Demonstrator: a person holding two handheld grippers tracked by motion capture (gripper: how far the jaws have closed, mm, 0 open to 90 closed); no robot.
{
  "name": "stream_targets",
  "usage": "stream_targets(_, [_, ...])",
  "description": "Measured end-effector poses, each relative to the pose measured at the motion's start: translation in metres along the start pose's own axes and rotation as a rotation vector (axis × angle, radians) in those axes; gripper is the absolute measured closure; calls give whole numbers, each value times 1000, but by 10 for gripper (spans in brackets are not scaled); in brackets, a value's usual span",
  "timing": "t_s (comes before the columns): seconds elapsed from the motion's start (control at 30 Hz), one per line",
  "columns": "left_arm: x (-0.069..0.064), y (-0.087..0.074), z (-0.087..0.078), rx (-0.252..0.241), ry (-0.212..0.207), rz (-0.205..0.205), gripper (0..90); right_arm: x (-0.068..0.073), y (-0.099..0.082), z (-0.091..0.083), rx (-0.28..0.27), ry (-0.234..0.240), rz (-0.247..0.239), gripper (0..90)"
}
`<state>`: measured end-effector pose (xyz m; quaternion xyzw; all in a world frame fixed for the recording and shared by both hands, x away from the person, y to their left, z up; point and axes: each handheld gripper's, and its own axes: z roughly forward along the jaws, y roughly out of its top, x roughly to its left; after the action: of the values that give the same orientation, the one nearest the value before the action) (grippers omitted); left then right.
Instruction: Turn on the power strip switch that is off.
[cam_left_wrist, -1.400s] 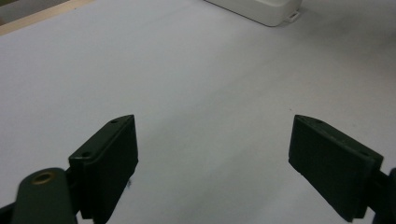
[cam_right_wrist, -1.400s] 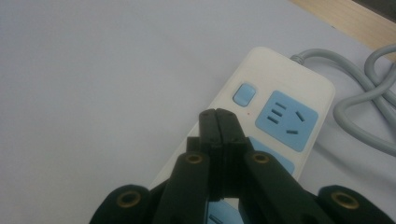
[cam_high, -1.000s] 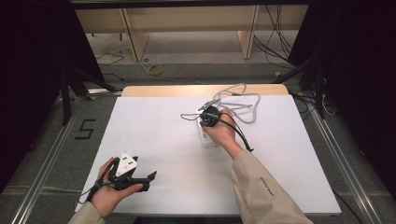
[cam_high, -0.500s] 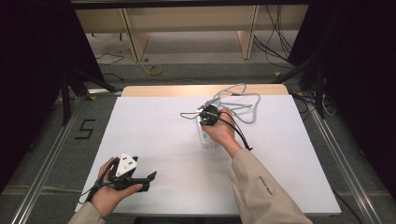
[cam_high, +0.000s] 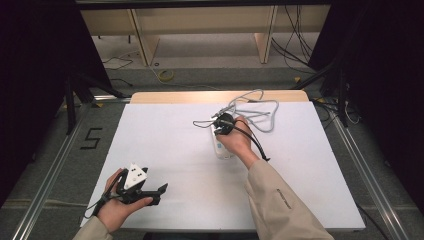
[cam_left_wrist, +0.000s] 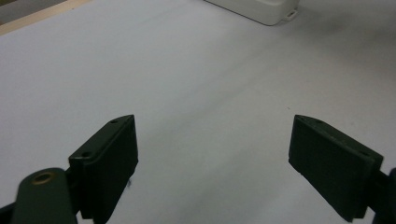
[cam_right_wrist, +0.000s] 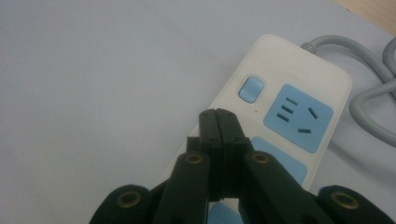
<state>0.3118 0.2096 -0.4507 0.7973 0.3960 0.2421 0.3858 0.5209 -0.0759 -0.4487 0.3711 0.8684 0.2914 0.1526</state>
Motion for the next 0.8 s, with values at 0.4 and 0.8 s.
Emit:
stream_targets(0.4, [0, 0, 0, 0, -1, 1, 153, -1, 0, 1, 12, 5, 24, 900])
stream_targets(0.8, [-1, 0, 0, -1, 0, 2, 153, 1, 2, 2, 38, 14, 39, 900])
